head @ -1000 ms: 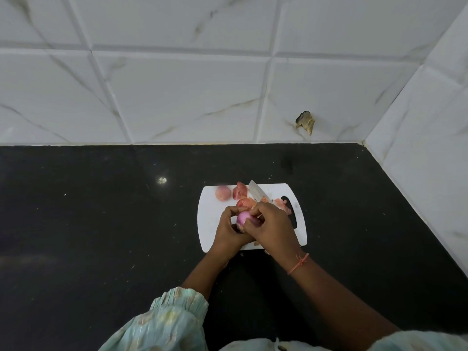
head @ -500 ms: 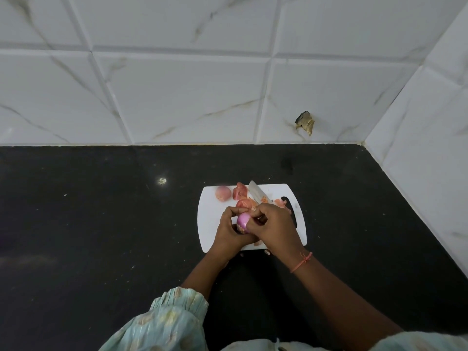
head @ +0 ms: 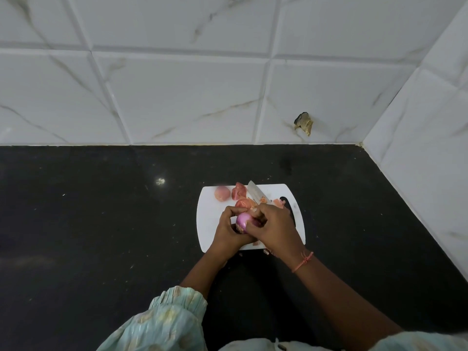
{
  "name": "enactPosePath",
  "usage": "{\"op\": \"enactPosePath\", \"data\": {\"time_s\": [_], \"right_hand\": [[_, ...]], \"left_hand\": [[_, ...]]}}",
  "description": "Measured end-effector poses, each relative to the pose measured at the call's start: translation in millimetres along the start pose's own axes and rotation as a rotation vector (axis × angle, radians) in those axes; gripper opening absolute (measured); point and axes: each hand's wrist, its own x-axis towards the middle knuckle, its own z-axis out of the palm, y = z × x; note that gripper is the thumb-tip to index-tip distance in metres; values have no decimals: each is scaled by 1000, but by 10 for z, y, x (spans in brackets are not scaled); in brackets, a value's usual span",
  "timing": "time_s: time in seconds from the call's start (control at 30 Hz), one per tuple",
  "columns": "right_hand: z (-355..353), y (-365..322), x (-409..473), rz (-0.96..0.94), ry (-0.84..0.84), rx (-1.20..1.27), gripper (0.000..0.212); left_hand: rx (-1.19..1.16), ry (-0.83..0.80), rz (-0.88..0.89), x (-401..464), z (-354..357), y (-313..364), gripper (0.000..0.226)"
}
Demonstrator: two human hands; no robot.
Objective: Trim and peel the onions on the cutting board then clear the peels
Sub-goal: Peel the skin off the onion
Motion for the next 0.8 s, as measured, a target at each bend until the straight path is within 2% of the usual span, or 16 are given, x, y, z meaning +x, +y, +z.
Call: {"op": "enactPosePath", "data": {"time_s": [0.2, 0.4, 0.53, 0.67, 0.8], "right_hand": [[5, 2, 2, -12, 20, -25, 8], [-21, 61, 51, 40, 62, 93, 16], [6, 138, 71, 124, 76, 198, 14], [17, 110, 48, 58, 21, 162, 15], [7, 35, 23, -2, -4, -1, 25]], "left_hand": [[-4, -8, -18, 8, 5, -22, 72], [7, -6, -19, 9, 5, -17, 71], [9, -2, -18, 5, -2, -20, 70], [-3, 5, -4, 14, 2, -14, 67], [-15, 2, -3, 16, 10, -17, 66]]}}
